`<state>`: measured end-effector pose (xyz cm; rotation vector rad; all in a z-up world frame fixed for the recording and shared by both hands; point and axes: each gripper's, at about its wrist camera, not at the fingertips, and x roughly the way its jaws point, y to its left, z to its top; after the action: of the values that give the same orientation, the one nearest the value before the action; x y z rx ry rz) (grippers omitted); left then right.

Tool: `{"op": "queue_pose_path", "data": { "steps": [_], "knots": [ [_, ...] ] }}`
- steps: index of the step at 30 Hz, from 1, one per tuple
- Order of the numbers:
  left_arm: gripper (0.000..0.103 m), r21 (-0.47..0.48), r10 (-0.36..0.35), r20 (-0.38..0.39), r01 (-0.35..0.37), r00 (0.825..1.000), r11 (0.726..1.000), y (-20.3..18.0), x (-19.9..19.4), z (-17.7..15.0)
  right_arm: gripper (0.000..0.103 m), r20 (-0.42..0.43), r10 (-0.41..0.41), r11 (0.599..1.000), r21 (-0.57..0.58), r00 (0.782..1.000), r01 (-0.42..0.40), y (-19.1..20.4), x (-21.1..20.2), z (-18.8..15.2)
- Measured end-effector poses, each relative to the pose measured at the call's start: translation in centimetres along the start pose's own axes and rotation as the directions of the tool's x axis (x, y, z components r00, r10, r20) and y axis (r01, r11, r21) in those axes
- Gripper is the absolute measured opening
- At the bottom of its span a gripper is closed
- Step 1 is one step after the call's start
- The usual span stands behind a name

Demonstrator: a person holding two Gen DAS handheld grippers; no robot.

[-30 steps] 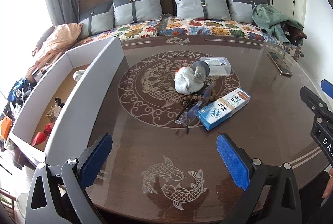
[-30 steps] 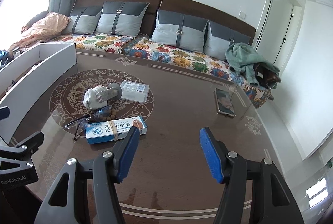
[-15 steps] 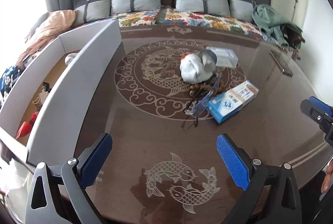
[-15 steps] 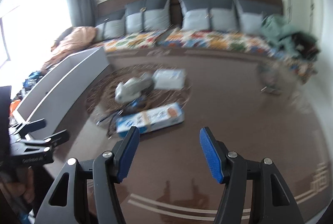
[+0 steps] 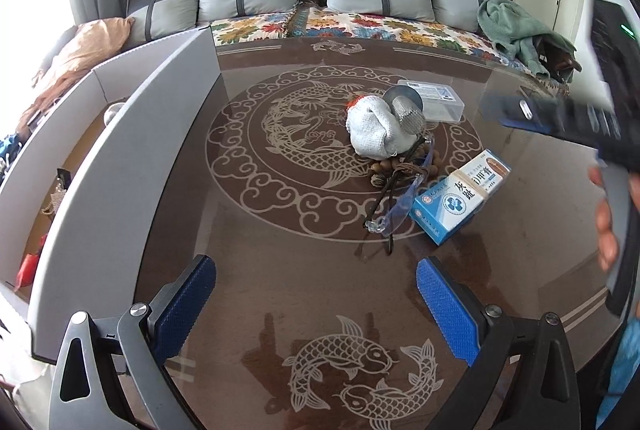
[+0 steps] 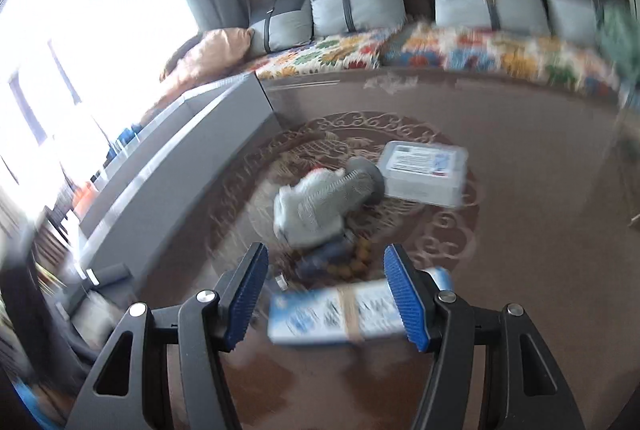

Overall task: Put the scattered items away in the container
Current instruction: 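Grasp the metal mesh strainer with the right tool and lift it, then grasp the white knit glove with the left tool while the right holds the strainer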

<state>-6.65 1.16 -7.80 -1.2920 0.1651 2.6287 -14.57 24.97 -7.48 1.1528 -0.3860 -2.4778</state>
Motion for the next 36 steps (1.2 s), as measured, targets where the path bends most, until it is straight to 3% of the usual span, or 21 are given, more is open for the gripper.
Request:
{"op": "queue_pose_path", "data": {
  "steps": [2, 4, 9, 13, 14, 15, 16, 21, 25, 28, 31, 36],
  "knots": [
    [0.102, -0.003, 0.004, 0.000, -0.004, 1.000, 1.000, 0.2, 0.3, 0.1, 0.062, -0.034, 0.098, 0.987, 0.133, 0.995, -0.092, -1.8, 1.8, 2.0],
    [0.102, -0.007, 0.003, -0.003, -0.003, 1.000, 1.000, 0.3, 0.7, 0.1, 0.062, -0.104, 0.150, 0.967, 0.223, 0.983, -0.125, -2.9, 4.6, 3.9],
    [0.102, -0.006, 0.001, 0.004, -0.001, 1.000, 1.000, 0.8, 0.6, 0.2, 0.060, -0.245, 0.189, 0.932, 0.351, 0.951, -0.095, -5.0, 10.4, 5.4],
    [0.102, -0.007, 0.006, 0.013, -0.006, 1.000, 1.000, 1.3, 0.5, 0.4, 0.060, -0.290, 0.219, 0.910, 0.406, 0.932, -0.087, -5.7, 13.1, 5.5],
    [0.102, -0.005, 0.009, 0.013, -0.009, 1.000, 1.000, 1.4, 0.5, 0.5, 0.055, -0.296, 0.222, 0.909, 0.407, 0.929, -0.087, -5.7, 13.4, 5.5],
    [0.102, -0.004, 0.013, 0.011, -0.012, 1.000, 1.000, 1.5, 0.5, 0.6, 0.034, -0.303, 0.225, 0.909, 0.408, 0.926, -0.087, -5.7, 13.8, 5.5],
    [0.102, -0.001, 0.016, 0.008, -0.016, 1.000, 1.000, 1.6, 0.6, 0.7, 0.029, -0.306, 0.229, 0.908, 0.409, 0.924, -0.089, -5.8, 14.1, 5.5],
    [0.102, -0.009, -0.023, -0.016, 0.023, 1.000, 1.000, 2.0, 1.0, 2.1, 0.026, -0.228, 0.251, 0.909, 0.389, 0.941, -0.149, -6.4, 12.3, 4.7],
    [0.102, -0.012, -0.110, -0.040, 0.110, 0.993, 0.994, 1.2, 2.1, 5.7, 0.026, -0.143, 0.200, 0.931, 0.335, 0.969, -0.143, -6.7, 8.8, 4.4],
    [0.102, -0.001, -0.171, -0.073, 0.171, 0.983, 0.985, -0.1, 4.3, 9.3, 0.026, -0.096, 0.179, 0.943, 0.301, 0.979, -0.143, -6.8, 5.8, 4.2],
    [0.102, -0.002, -0.169, -0.138, 0.171, 0.976, 0.985, -1.4, 7.5, 12.2, 0.026, -0.058, 0.162, 0.949, 0.282, 0.985, -0.140, -7.1, 3.5, 4.3],
    [0.102, -0.014, -0.189, -0.278, 0.193, 0.942, 0.981, -3.7, 13.5, 14.3, 0.026, -0.009, 0.170, 0.953, 0.255, 0.985, -0.162, -7.1, -0.4, 3.2]
  ]
}}
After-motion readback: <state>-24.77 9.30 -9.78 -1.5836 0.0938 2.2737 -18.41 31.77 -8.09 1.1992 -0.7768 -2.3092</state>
